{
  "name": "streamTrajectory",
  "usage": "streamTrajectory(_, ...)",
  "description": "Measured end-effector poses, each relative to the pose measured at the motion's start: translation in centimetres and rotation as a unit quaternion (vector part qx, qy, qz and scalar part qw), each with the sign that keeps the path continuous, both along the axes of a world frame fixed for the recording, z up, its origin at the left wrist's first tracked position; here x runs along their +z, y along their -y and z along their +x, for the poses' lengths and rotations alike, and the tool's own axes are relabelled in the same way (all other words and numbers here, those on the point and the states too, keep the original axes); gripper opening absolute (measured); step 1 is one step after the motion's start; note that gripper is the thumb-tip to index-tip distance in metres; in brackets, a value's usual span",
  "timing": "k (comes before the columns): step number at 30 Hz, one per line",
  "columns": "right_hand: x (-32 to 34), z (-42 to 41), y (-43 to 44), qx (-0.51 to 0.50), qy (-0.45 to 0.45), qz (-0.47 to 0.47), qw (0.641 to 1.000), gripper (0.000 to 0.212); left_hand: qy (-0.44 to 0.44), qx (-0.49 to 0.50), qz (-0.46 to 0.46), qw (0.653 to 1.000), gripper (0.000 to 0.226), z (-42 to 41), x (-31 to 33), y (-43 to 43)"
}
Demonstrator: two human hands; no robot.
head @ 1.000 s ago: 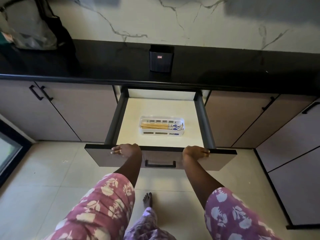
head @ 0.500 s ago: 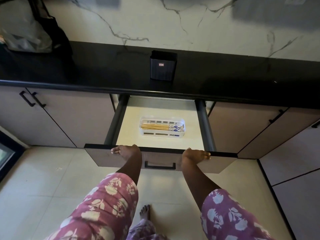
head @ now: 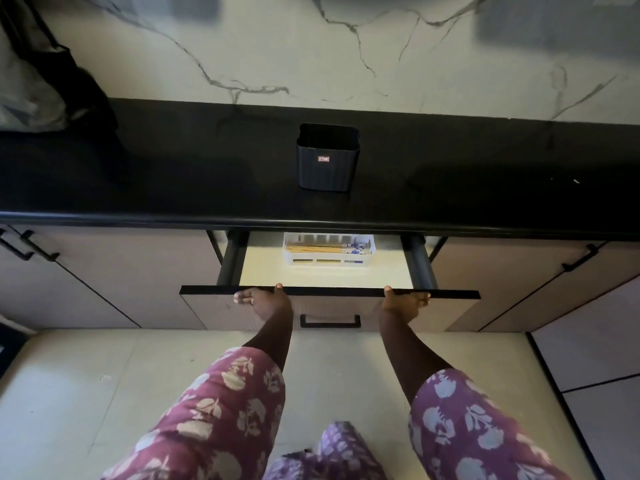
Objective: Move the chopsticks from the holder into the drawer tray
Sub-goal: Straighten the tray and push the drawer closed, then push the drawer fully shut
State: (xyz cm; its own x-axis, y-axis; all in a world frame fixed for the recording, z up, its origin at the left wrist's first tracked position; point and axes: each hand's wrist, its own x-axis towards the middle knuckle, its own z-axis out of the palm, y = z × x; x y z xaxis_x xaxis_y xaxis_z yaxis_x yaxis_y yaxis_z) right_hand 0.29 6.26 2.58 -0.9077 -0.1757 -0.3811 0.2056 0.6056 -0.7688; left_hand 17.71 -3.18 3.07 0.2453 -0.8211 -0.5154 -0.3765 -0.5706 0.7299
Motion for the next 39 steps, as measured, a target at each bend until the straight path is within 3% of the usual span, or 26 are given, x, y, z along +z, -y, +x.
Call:
streamTrajectory(4, 0.2, -1.5, 2.5, -0.016, 0.005, -0.005, 1.0, 0.089, -0.016, 0.002, 0.0, 1.0, 0.085, -1.7, 0.1, 2.6)
streamTrajectory(11, 0.3, -3.3, 6.9, -0.076, 0.038, -0.093, 0.992, 0.095, -0.027, 0.035, 0.011, 0.999, 0.082, -3.4, 0.0, 7.2)
streamTrajectory(15, 0.8, -4.7, 8.8, -0.108, 0.061, -0.122, 0.985, 0.083, -0.025, 0.048, -0.01, 0.999, 0.057, -4.8, 0.4, 8.9)
streamTrajectory(17, 1.1, -5.4, 9.4, -0.116, 0.056, -0.116, 0.985, 0.07, -0.051, 0.103, -0.041, 0.993, 0.049, -5.2, 0.9, 9.1)
streamTrajectory(21, 2.1, -6.5, 11.2, -0.119, -0.101, -0.119, 0.981, 0.06, -0.082, 0.25, -0.128, 0.956, 0.048, -5.8, 2.4, 11.2)
streamTrajectory(24, 4.7, -6.7, 13.9, -0.014, -0.198, -0.145, 0.969, 0.053, -0.03, 0.192, -0.255, 0.947, 0.046, -7.5, 3.9, 14.1)
streamTrajectory(27, 7.8, -7.0, 17.3, 0.095, -0.169, -0.178, 0.965, 0.052, -0.027, 0.075, -0.336, 0.939, 0.041, -10.0, 6.0, 17.1)
streamTrajectory(32, 11.4, -7.6, 22.0, 0.193, -0.074, -0.186, 0.961, 0.055, -0.146, -0.064, -0.237, 0.958, 0.05, -13.7, 8.4, 21.4)
streamTrajectory(37, 12.1, -8.0, 24.2, 0.227, -0.08, -0.156, 0.958, 0.046, -0.22, -0.091, -0.184, 0.954, 0.067, -15.8, 6.8, 24.1)
streamTrajectory(39, 12.3, -8.2, 24.8, 0.228, -0.089, -0.135, 0.96, 0.043, -0.237, -0.094, -0.166, 0.953, 0.064, -16.2, 6.5, 24.2)
